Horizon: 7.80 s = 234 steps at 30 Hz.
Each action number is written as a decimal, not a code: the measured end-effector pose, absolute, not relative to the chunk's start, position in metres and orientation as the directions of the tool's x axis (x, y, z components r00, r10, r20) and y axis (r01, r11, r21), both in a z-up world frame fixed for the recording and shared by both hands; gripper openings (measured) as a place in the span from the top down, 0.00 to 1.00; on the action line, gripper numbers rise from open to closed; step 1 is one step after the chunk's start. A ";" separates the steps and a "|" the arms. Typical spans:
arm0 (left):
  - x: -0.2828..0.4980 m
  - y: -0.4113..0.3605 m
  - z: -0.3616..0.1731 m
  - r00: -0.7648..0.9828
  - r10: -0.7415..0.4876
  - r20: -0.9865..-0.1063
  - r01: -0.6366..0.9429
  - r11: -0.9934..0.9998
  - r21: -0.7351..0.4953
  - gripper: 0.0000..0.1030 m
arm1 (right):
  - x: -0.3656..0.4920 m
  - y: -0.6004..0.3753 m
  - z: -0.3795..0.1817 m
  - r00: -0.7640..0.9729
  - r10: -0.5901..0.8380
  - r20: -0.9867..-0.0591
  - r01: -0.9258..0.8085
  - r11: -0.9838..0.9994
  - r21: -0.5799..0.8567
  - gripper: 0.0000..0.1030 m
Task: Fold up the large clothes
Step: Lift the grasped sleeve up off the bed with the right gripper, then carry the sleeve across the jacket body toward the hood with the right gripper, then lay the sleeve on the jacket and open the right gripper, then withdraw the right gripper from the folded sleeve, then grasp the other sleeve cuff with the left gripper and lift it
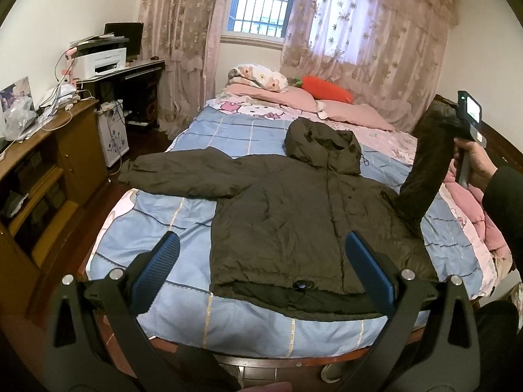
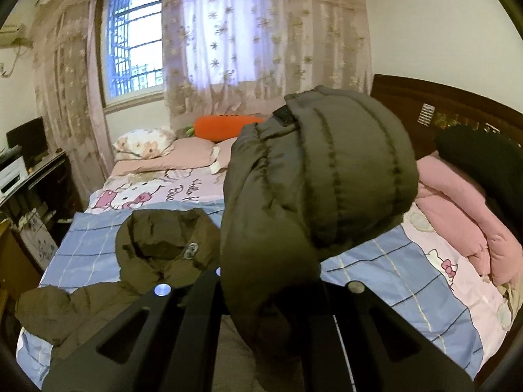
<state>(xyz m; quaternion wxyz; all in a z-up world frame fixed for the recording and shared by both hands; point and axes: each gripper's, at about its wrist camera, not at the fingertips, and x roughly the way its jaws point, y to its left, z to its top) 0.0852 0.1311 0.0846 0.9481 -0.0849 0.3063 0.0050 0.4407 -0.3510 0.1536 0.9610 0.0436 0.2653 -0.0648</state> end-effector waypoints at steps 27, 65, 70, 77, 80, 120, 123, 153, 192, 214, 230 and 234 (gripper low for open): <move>0.075 0.146 0.086 0.820 -0.048 -0.570 -0.056 0.985 -0.163 0.02 | 0.468 -0.203 0.112 0.804 -0.011 -0.595 -0.012 0.999 -0.034 0.96; 0.071 0.172 0.079 0.808 -0.057 -0.587 -0.085 0.973 -0.213 0.02 | 0.504 -0.089 -0.018 0.688 0.008 -0.726 -0.112 0.989 -0.095 0.96; 0.071 0.174 0.077 0.804 -0.061 -0.592 -0.086 0.973 -0.216 0.02 | 0.507 -0.080 -0.036 0.676 -0.013 -0.737 -0.121 0.984 -0.128 0.96; 0.071 0.175 0.077 0.800 -0.063 -0.596 -0.087 0.972 -0.219 0.02 | 0.512 -0.068 -0.058 0.653 -0.033 -0.756 -0.140 0.976 -0.164 0.96; 0.071 0.176 0.075 0.798 -0.062 -0.600 -0.090 0.971 -0.220 0.02 | 0.515 -0.065 -0.067 0.642 -0.039 -0.766 -0.145 0.975 -0.171 0.96; 0.070 0.185 0.077 0.798 -0.038 -0.601 -0.110 0.972 -0.207 0.02 | 0.471 -0.008 -0.032 0.679 0.135 -0.722 -0.297 0.949 -0.102 0.23; 0.069 0.185 0.079 0.799 -0.025 -0.600 -0.120 0.972 -0.200 0.02 | 0.446 -0.011 0.000 0.712 0.166 -0.683 -0.307 0.947 -0.090 0.23; 0.080 0.150 0.082 0.792 0.135 -0.596 -0.225 0.971 -0.079 0.02 | 0.157 -0.244 0.143 0.857 -0.013 -0.515 0.010 1.000 -0.008 0.02; 0.108 0.181 0.079 0.771 0.159 -0.617 -0.350 0.915 -0.200 0.02 | 0.131 -0.281 0.122 0.815 0.010 -0.579 0.033 0.997 0.064 0.02; 0.192 0.367 -0.015 0.853 -0.287 -0.436 -0.322 0.369 -0.872 0.02 | 0.162 -0.251 0.102 0.781 0.026 -0.625 0.011 0.998 0.055 0.02; 0.312 0.433 -0.145 0.881 -0.299 -0.366 -0.315 0.206 -0.926 0.02 | 0.177 -0.233 0.084 0.735 0.036 -0.677 -0.028 0.999 0.023 0.02; 0.340 0.434 -0.155 0.890 -0.300 -0.343 -0.274 0.247 -0.929 0.02 | 0.181 -0.232 0.080 0.719 0.039 -0.694 -0.028 0.999 0.026 0.02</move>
